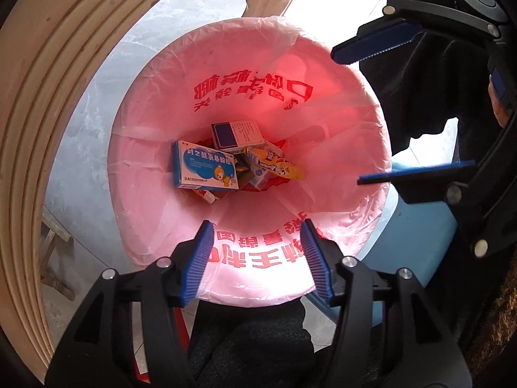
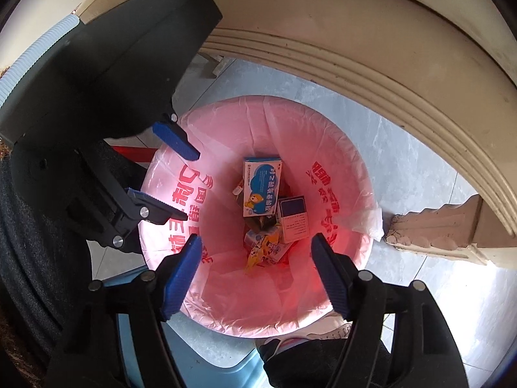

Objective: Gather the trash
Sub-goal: 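Move both tools back over the table toward the red cup and tissue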

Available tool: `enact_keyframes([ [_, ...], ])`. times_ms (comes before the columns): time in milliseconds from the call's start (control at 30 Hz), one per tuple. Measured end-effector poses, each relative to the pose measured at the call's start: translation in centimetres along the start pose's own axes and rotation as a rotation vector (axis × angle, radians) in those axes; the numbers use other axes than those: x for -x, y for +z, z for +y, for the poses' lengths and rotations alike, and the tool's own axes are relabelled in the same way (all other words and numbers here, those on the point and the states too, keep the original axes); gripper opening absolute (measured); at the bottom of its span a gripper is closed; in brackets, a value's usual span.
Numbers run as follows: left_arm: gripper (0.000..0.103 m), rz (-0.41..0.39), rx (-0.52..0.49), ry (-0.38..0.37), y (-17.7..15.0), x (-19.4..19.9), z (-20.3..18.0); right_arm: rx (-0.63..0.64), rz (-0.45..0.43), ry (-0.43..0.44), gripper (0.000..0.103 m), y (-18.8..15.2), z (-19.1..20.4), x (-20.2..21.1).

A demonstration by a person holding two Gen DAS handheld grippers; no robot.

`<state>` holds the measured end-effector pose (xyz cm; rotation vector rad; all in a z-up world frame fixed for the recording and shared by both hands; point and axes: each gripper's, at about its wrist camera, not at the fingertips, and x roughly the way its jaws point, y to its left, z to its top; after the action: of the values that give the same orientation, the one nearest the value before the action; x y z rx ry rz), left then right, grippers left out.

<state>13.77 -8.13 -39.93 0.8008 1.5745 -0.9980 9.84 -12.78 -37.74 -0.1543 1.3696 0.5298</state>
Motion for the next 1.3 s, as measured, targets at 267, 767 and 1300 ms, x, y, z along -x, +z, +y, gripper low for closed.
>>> enact_keyframes([
  [267, 0.060, 0.010, 0.007, 0.047, -0.2, 0.6, -0.5, 0.014, -0.011, 0.020, 0.081, 0.2, 0.8, 0.4],
  [767, 0.064, -0.189, 0.269, 0.084, -7.7, 16.5, -4.4, -0.038, -0.252, 0.153, 0.086, -0.6, 0.8, 16.7],
  [1300, 0.082, -0.425, 0.504, 0.236, -6.2, 41.0, 5.0, 0.349, -0.477, 0.128, 0.096, 9.4, 1.5, 37.8],
])
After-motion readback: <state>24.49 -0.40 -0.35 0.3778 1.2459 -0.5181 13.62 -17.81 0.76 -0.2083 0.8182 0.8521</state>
